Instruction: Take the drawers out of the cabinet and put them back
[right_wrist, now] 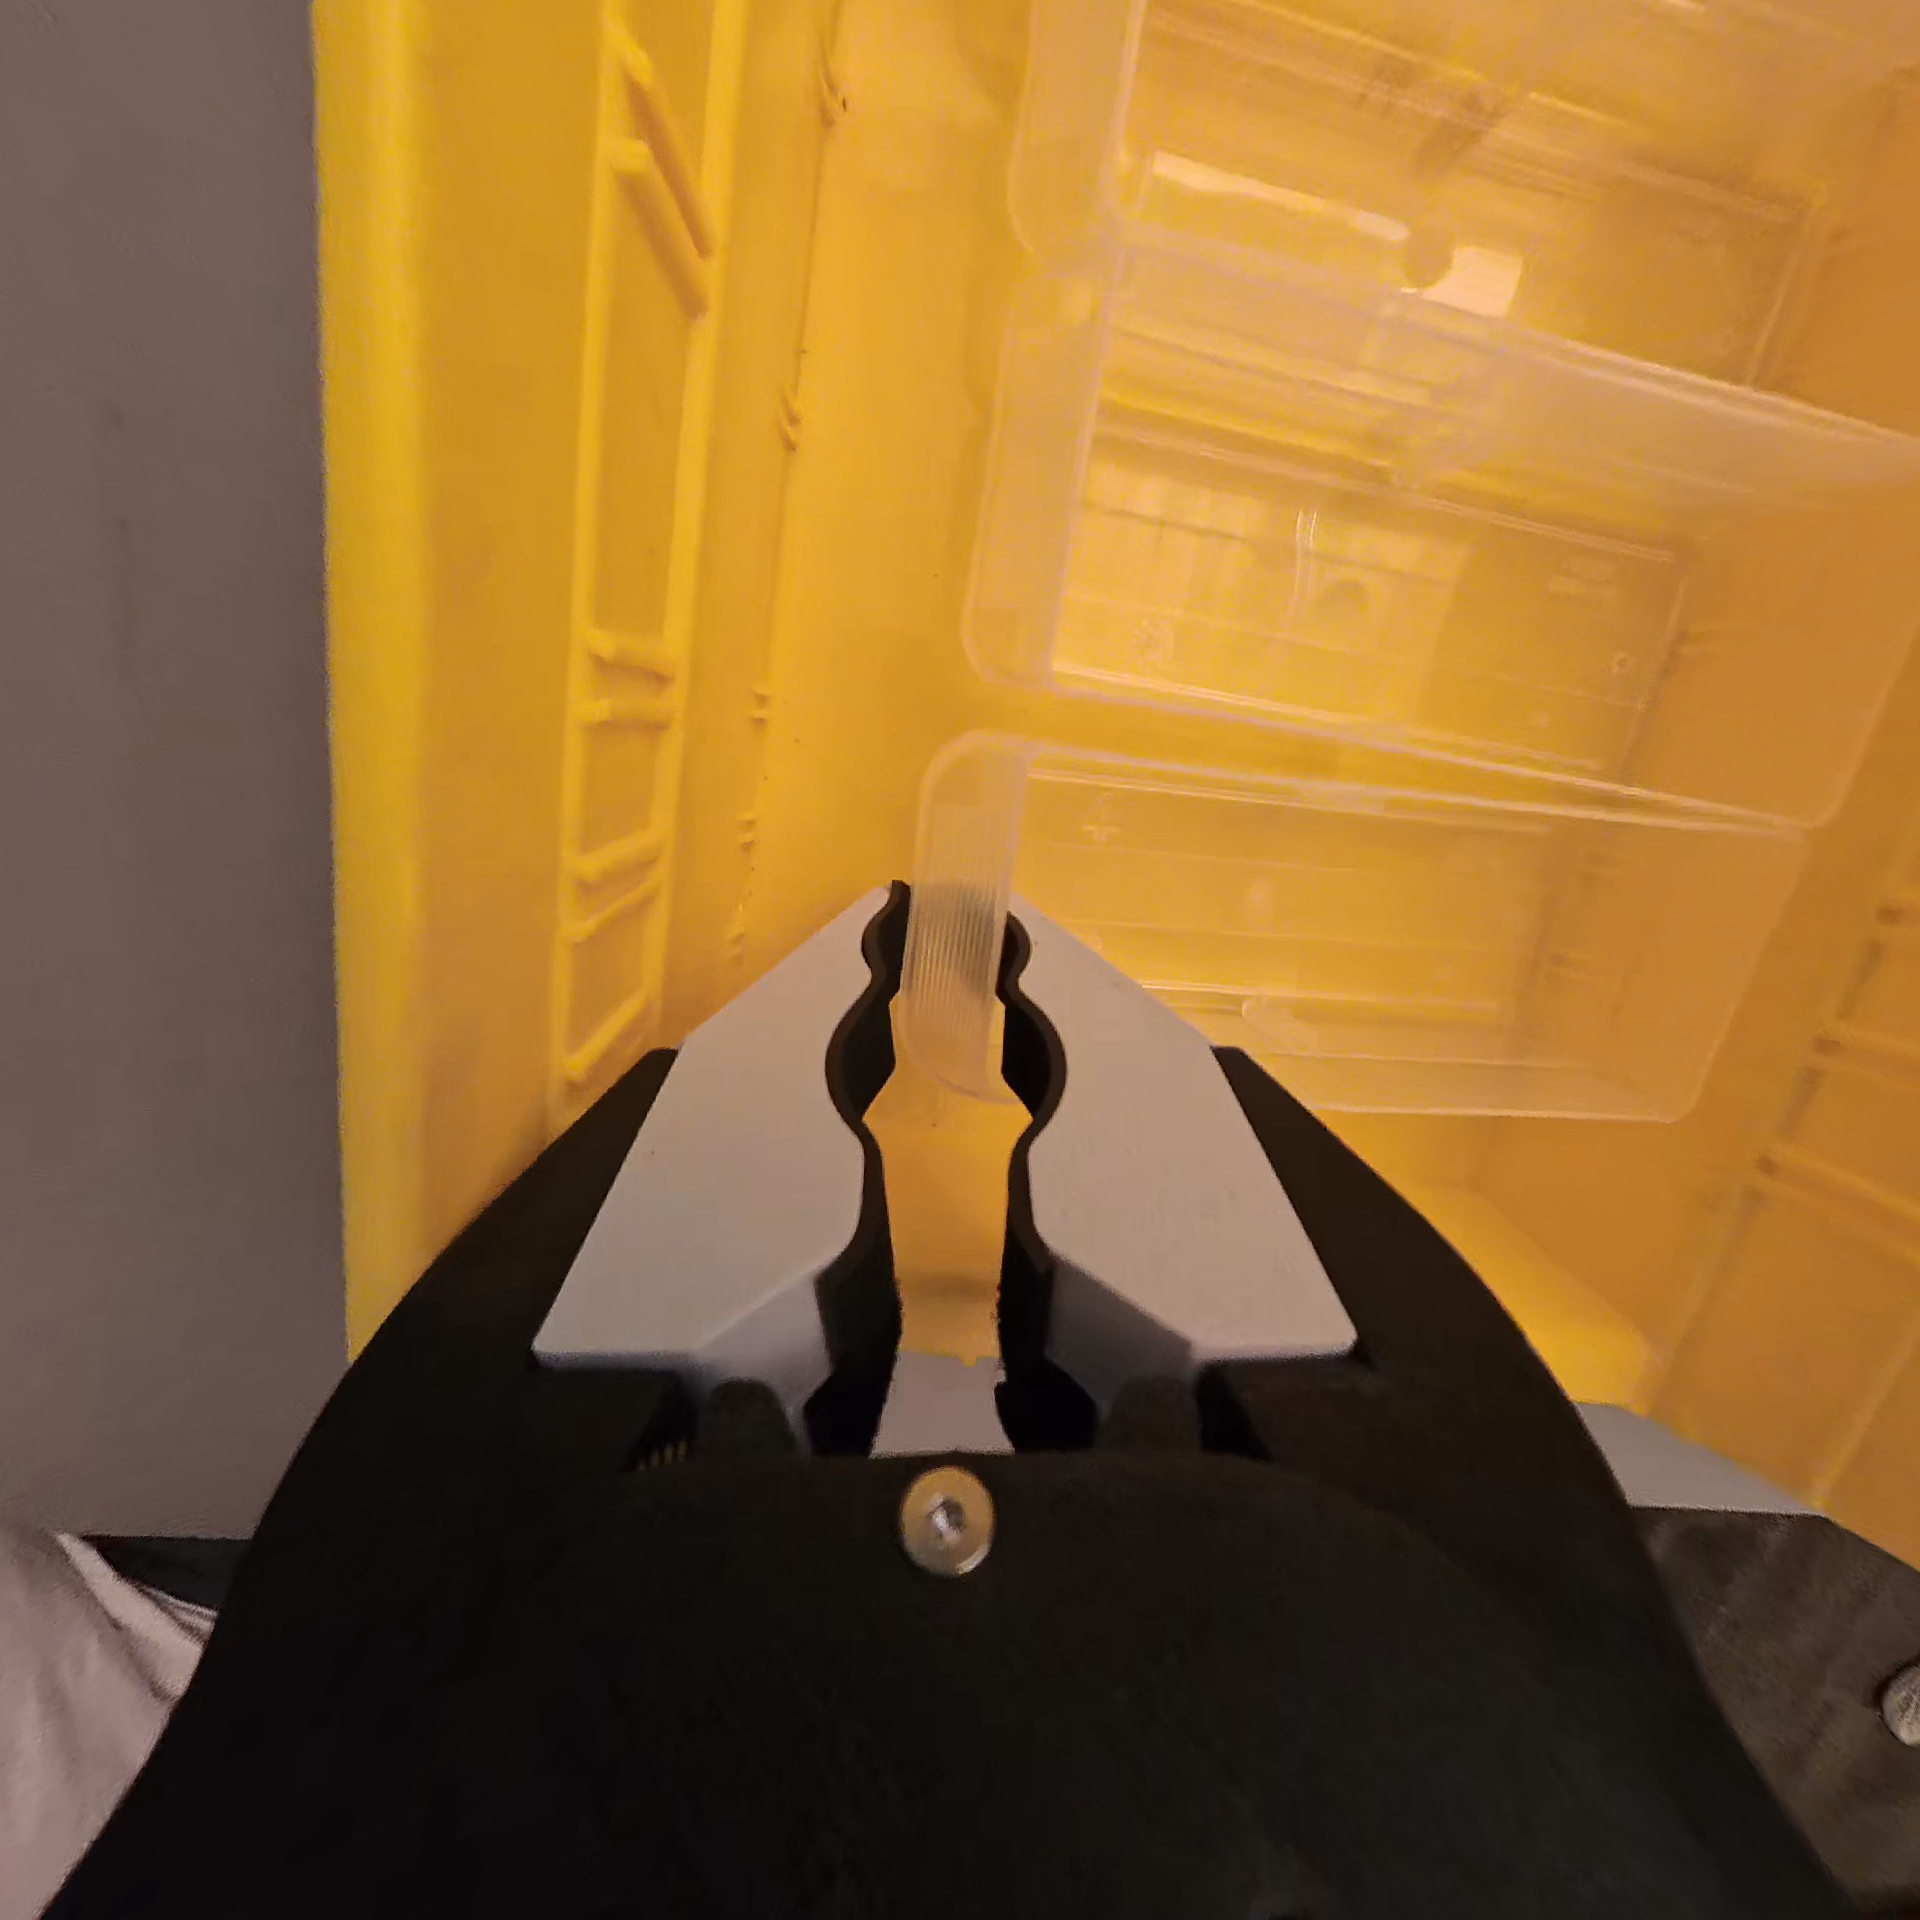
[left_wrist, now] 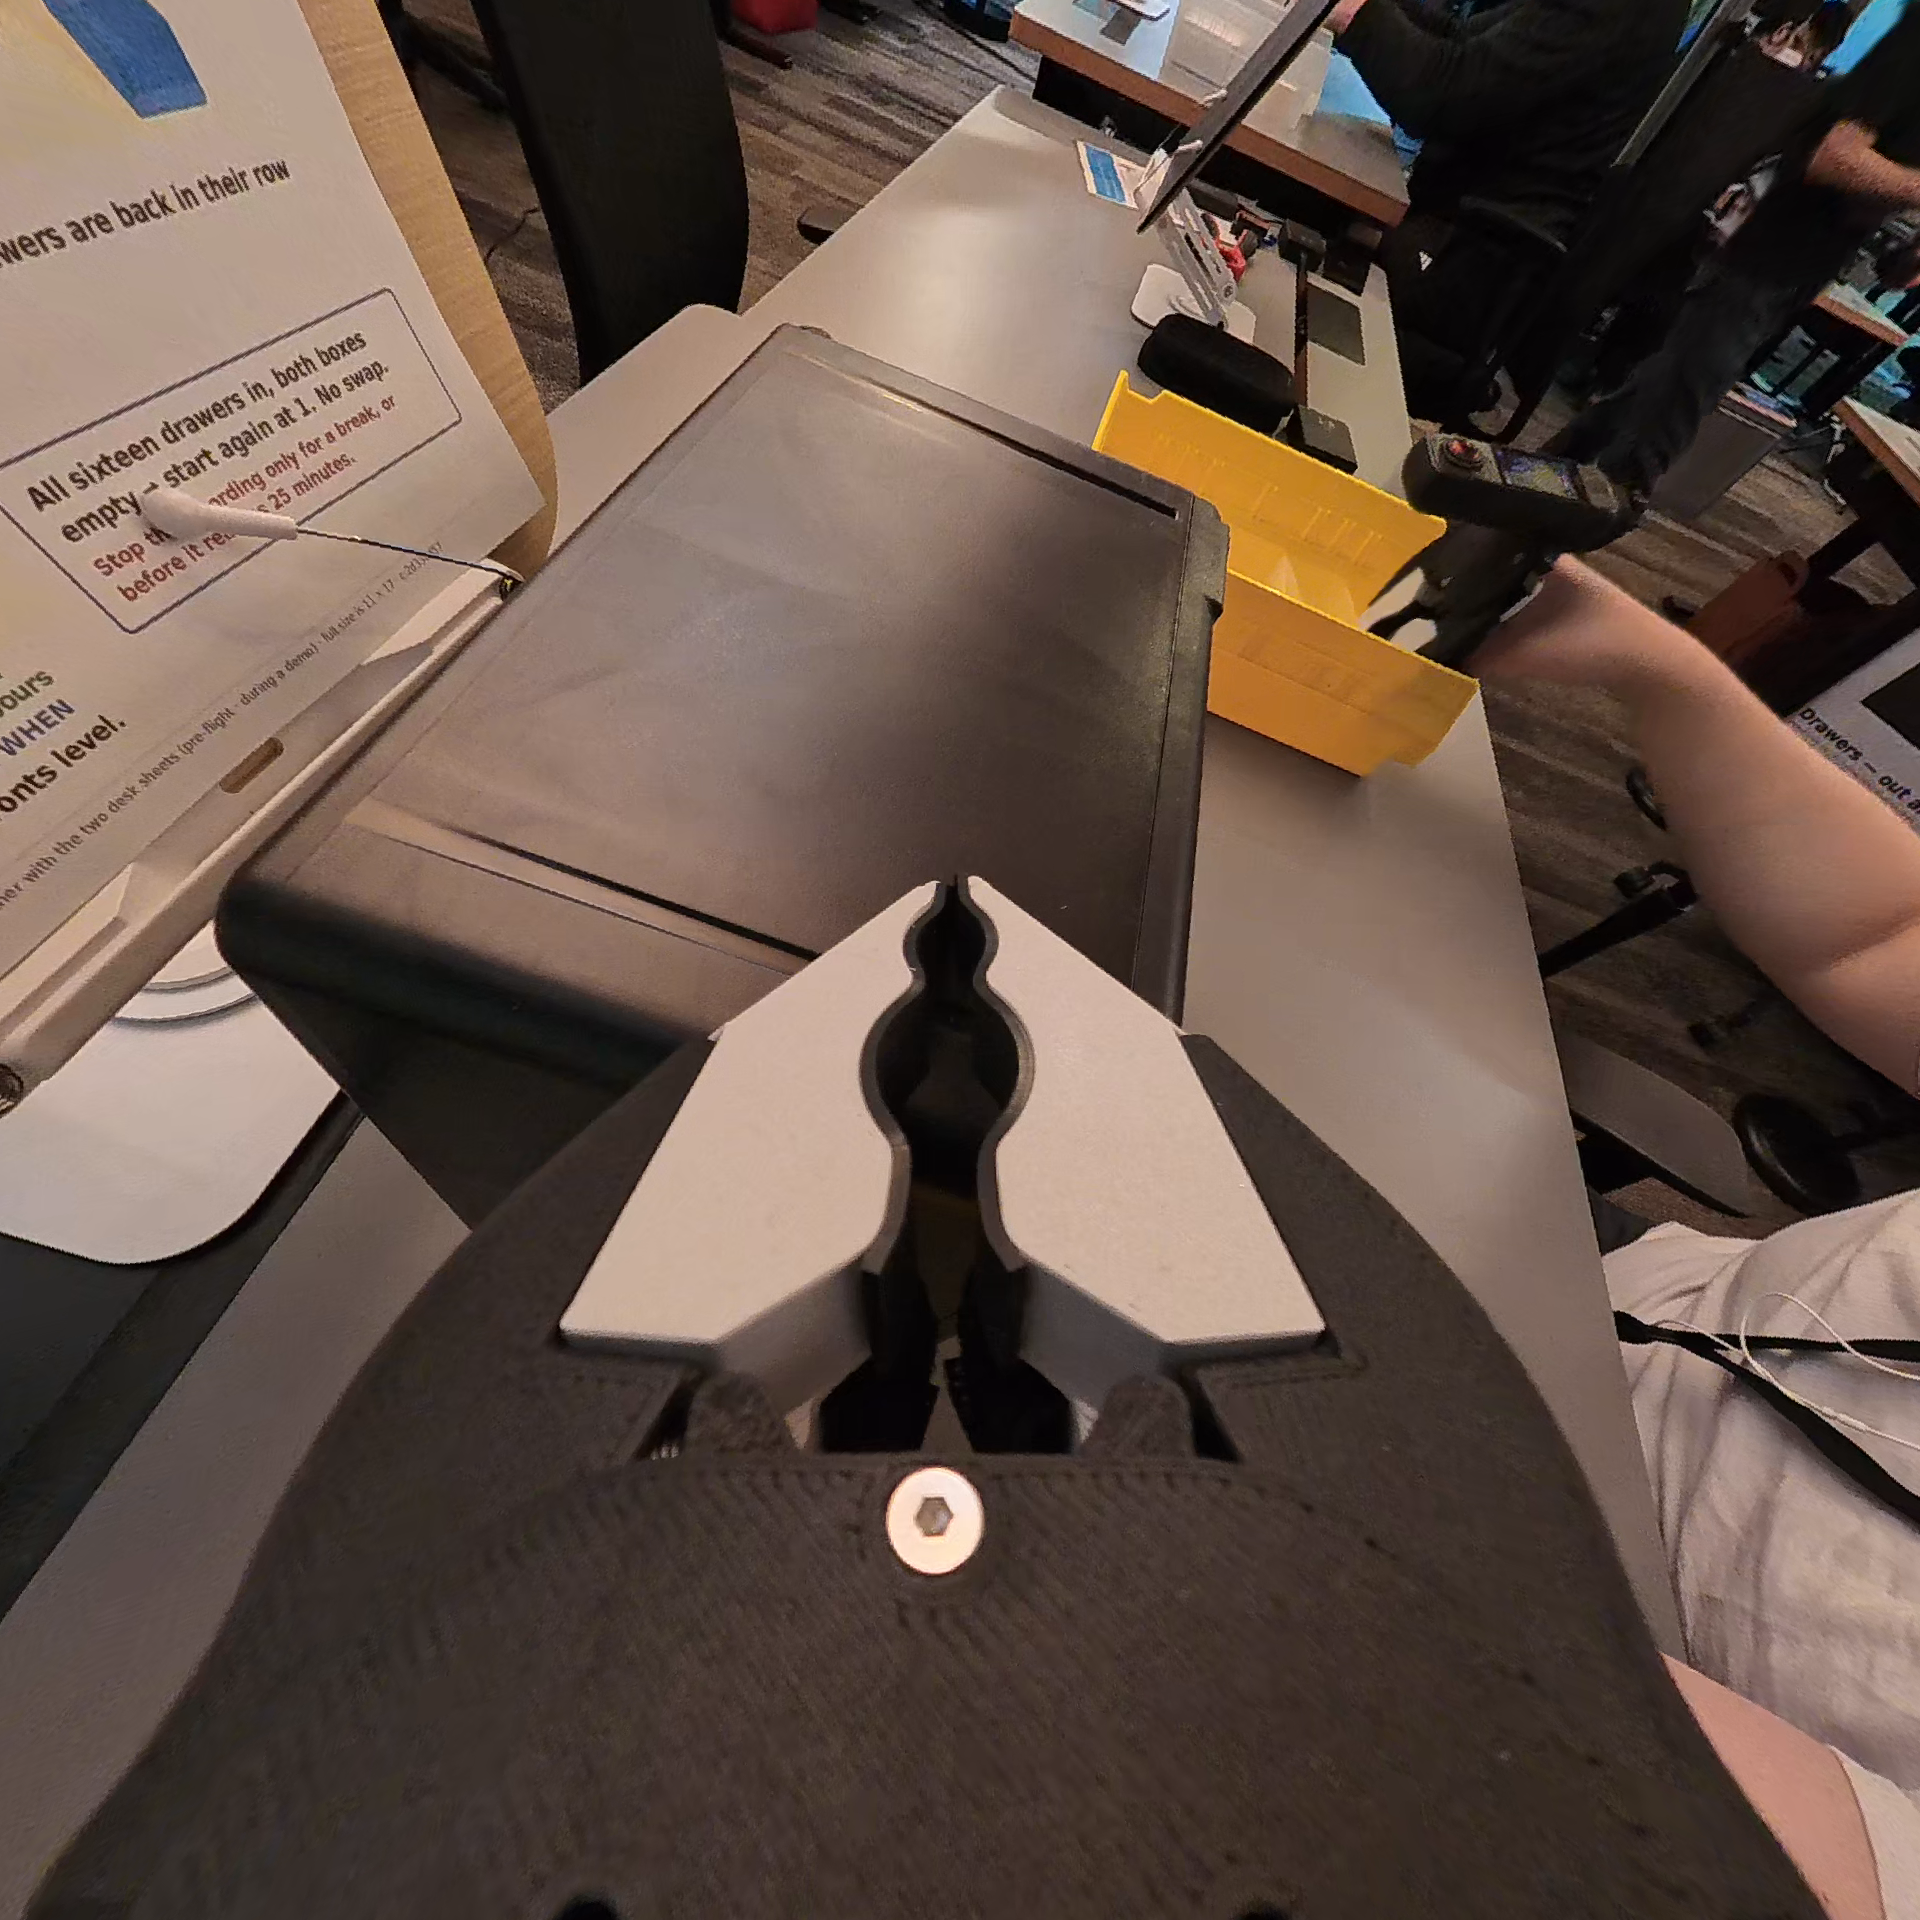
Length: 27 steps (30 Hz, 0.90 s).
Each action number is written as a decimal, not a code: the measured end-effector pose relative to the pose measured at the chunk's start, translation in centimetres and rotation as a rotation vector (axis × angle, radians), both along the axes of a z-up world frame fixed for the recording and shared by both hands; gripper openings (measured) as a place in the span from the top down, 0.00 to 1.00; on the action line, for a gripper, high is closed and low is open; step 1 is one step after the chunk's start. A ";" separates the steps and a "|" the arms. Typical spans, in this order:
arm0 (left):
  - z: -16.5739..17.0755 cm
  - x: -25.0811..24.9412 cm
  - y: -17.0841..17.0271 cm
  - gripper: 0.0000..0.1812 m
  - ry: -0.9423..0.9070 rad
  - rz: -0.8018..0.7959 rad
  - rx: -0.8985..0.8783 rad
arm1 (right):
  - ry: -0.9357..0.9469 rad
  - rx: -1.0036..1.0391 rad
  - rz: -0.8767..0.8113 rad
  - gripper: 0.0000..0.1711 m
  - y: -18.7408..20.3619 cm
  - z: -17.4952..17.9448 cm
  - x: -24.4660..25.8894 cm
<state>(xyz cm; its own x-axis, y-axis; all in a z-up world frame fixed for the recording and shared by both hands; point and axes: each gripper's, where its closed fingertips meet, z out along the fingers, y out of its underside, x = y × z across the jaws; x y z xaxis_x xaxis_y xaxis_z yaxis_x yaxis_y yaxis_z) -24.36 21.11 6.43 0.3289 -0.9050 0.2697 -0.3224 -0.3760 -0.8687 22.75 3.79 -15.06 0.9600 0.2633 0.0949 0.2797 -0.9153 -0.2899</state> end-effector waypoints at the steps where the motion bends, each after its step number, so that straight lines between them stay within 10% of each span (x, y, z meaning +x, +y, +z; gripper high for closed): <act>1: 0.0 0.0 0.0 1.00 0.000 0.000 0.000 | 0.014 -0.007 -0.002 0.92 0.0 -0.1 -0.1; 8: 0.0 0.0 0.0 1.00 0.004 0.002 0.003 | 0.210 0.158 -0.002 0.86 0.3 4.7 -0.8; 16: 0.0 0.0 0.0 1.00 0.045 0.043 0.023 | -0.165 1.120 0.019 0.76 -1.0 22.4 0.9; 27: -0.1 -0.1 0.0 1.00 0.095 0.108 0.061 | 0.109 1.209 0.479 0.99 5.3 21.1 -18.4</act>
